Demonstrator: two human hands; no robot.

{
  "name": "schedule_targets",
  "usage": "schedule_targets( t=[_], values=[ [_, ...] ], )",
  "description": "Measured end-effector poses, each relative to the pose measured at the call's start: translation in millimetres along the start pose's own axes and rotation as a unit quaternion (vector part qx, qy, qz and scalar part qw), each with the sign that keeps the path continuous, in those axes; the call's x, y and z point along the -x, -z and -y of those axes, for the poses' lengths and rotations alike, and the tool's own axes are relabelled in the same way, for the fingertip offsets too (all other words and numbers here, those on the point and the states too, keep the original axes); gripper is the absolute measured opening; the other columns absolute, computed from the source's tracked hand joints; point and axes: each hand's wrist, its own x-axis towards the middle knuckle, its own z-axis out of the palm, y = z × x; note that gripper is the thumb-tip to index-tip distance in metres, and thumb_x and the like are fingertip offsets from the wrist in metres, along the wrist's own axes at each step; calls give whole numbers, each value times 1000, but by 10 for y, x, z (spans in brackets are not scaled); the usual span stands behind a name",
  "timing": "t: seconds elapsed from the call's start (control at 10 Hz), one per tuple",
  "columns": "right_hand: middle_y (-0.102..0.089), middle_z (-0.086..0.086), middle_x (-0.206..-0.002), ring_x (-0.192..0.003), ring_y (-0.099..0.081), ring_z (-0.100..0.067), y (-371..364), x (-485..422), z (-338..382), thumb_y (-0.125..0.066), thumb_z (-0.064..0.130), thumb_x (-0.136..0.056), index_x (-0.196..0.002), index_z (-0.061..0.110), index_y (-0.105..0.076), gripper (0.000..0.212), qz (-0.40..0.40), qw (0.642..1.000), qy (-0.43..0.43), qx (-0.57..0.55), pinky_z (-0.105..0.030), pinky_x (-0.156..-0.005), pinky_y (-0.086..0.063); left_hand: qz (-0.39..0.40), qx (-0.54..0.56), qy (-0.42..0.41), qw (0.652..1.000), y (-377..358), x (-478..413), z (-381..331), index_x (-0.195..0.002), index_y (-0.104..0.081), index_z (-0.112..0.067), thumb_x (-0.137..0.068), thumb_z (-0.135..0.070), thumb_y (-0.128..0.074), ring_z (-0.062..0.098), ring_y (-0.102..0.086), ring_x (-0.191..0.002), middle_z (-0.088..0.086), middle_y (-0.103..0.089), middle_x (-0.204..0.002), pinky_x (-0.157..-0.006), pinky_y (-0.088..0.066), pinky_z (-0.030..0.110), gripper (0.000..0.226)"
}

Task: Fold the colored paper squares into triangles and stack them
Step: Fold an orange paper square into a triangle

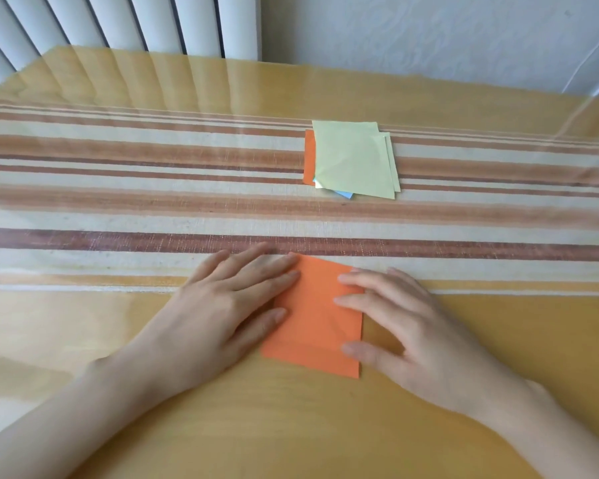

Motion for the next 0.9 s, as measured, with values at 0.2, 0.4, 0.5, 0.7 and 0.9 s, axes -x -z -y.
schedule_targets(
  t=[0.2, 0.4, 0.5, 0.7, 0.9],
  values=[
    [-40, 10, -140, -131, -36, -9, -25, 9, -6, -41, 72, -86, -130, 29, -47, 62, 57, 998, -17, 18, -40, -113, -19, 38, 1, -25, 999, 13, 30, 44, -150, -28, -29, -90, -75, -32, 7, -12, -146, -18, -19, -158, -114, -8, 34, 77],
    [-24, 12, -149, -143, -13, -6, 28, 57, -26, -41, 83, -76, -137, 42, -33, 74, 118, 993, 4, 19, -43, -117, -8, 27, -5, -43, 999, 34, 25, 61, -150, -30, -26, -95, -66, -34, 7, -11, -146, -15, -18, -159, -115, -5, 30, 69],
    [-40, 5, -141, -131, -34, -13, -13, 28, 29, -39, 73, -86, -131, 32, -48, 62, 60, 997, 0, 54, -41, -113, -25, 24, -24, -63, 997, -3, 26, 112, -141, -47, -20, -93, -45, -50, 8, -21, -144, -6, -36, -153, -118, -7, 27, 55],
    [-59, -9, -122, -110, -54, -29, -221, -58, 291, -34, 68, -90, -115, 13, -64, 67, -33, 986, -32, 159, -39, -93, -36, 73, 48, -14, 996, 32, 28, 47, -133, -49, -46, -90, -71, -40, -9, -30, -134, -30, -41, -141, -112, -27, 25, 50],
    [-56, -1, -123, -109, -50, -20, -106, -26, 173, -33, 76, -84, -126, 20, -62, 75, -7, 988, 8, 157, -36, -90, -49, 77, 134, 62, 986, 39, 62, -48, -121, -62, -44, -91, -73, -33, -9, -42, -126, -26, -56, -129, -110, -36, 33, 51]
  ],
)
